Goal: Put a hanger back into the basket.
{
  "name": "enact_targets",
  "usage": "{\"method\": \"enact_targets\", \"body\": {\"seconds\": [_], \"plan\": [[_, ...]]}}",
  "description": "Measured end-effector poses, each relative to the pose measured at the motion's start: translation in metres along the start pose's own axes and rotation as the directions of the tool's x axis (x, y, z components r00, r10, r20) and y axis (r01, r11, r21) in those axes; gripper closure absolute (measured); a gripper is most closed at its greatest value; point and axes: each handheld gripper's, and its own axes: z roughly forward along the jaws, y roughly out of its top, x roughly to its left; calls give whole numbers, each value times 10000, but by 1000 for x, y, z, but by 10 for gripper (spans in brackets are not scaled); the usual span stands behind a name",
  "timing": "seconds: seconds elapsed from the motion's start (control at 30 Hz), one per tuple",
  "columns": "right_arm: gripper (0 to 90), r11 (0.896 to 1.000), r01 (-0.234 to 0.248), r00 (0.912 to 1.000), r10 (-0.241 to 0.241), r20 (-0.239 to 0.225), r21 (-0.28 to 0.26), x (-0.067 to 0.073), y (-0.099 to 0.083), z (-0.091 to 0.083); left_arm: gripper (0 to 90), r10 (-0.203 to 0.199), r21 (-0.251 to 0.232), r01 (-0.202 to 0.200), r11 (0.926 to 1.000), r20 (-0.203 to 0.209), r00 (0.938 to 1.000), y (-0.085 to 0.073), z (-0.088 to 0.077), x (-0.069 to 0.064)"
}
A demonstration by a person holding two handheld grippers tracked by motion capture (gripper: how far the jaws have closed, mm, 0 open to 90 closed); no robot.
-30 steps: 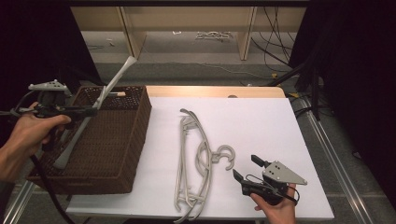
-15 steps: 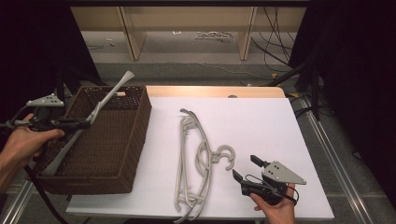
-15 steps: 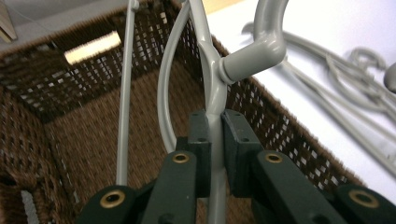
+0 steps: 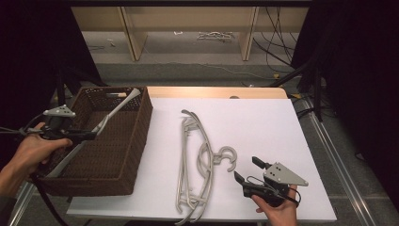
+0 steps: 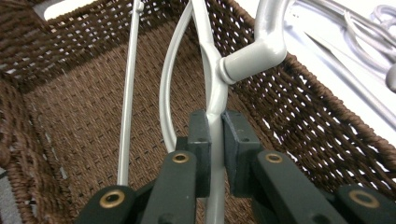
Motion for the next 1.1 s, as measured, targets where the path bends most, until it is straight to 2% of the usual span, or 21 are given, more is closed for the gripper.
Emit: {"method": "enact_targets", "body": {"seconds": [0.07,0.2,0.23,0.27,0.3,0.4,0.43,0.47,0.53,0.57,0.67,0.7,0.77,0.8,0.87,0.97,1.03,1.07,1.1], "plan": [[223,10000,12,10000,-12,-9,11,0,0,0,818,-73,15,73,10000,-50,10000,-2,9,-2],[223,10000,16,10000,-16,6,0,0,0,0,817,-80,171,83,9998,-182,9998,-3,16,-2],[224,10000,29,10000,-29,-8,26,0,0,0,817,-77,282,81,9996,-148,9999,-4,19,-2],[224,9993,129,9999,-132,99,341,0,1,-3,816,-22,573,31,9984,-162,9999,-3,20,-1],[224,10000,39,10000,-39,2,18,0,0,0,816,-16,670,28,9978,-187,9998,-4,23,0],[224,10000,26,10000,-26,-35,12,0,0,0,816,38,1004,-30,9949,-81,10000,-5,31,-1],[224,9998,47,10000,-48,77,197,0,0,-2,813,110,967,-92,9953,-178,9998,-6,33,-2],[225,10000,23,10000,-23,-32,16,0,0,0,811,187,1116,-164,9936,-199,9996,-7,38,-3],[225,10000,36,10000,-36,-39,3,0,0,0,810,284,1307,-260,9911,-161,9995,-7,42,-4],[225,9997,106,9999,-108,57,201,0,1,-2,810,283,1328,-257,9908,-174,9994,-8,45,-5],[225,10000,28,10000,-28,6,48,0,0,-1,816,372,1578,-350,9869,-108,9992,-11,53,-7],[226,9999,121,9999,-122,105,106,0,1,-1,816,497,1796,-494,9825,27,9988,-12,54,-6],[226,9998,119,9999,-120,75,127,0,0,-1,811,418,1799,-407,9828,-26,9991,-14,56,-6],[226,9999,119,9999,-120,97,125,0,0,-1,797,155,1777,-136,9840,-95,9998,-17,58,-5],[225,9999,117,9999,-118,96,108,0,1,-1,785,-61,1588,44,9873,102,9999,-18,56,-3],[225,9999,115,9999,-116,82,124,0,0,-1,761,-117,1461,124,9892,-54,9999,-19,51,-3],[226,9999,116,9999,-117,83,119,0,1,-1,729,-116,1520,111,9883,24,9999,-18,48,-2],[226,9998,146,9999,-147,84,131,0,1,-1,715,-260,1151,269,9930,-97,9996,-17,45,-4],[226,9998,151,9998,-152,84,144,0,1,-1,695,-260,1151,269,9930,-97,9996,-17,45,-4]]}}
